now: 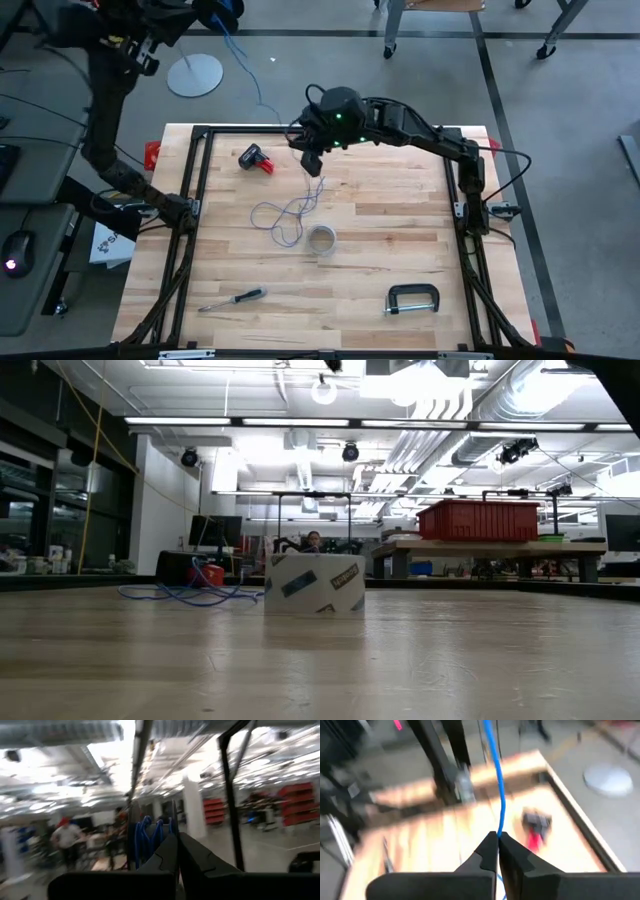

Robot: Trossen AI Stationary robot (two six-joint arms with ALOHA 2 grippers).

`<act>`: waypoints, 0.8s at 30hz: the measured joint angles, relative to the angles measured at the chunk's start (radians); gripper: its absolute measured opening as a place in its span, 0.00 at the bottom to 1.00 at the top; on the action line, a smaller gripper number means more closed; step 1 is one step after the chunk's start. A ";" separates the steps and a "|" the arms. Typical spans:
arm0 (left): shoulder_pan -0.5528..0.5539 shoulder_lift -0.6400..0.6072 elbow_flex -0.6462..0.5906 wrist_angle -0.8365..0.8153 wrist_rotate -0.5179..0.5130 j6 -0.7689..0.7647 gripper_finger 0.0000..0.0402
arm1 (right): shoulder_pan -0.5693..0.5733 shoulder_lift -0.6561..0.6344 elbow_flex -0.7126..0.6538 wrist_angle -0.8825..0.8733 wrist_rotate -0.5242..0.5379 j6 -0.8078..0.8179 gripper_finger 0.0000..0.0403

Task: Coil cords
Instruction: Coil the blue wire on the spool

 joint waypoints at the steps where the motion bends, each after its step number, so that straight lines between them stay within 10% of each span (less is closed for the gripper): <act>1: 0.013 -0.016 0.000 -0.070 -0.008 0.046 0.00 | -0.004 0.000 0.000 -0.051 0.001 -0.006 0.00; 9: 0.073 -0.139 0.000 -0.556 -0.120 0.377 0.00 | -0.039 0.001 -0.001 -0.298 0.001 -0.016 0.00; 24: 0.165 -0.298 0.000 -0.922 -0.276 0.573 0.00 | -0.040 0.001 -0.078 -0.564 0.001 0.011 0.00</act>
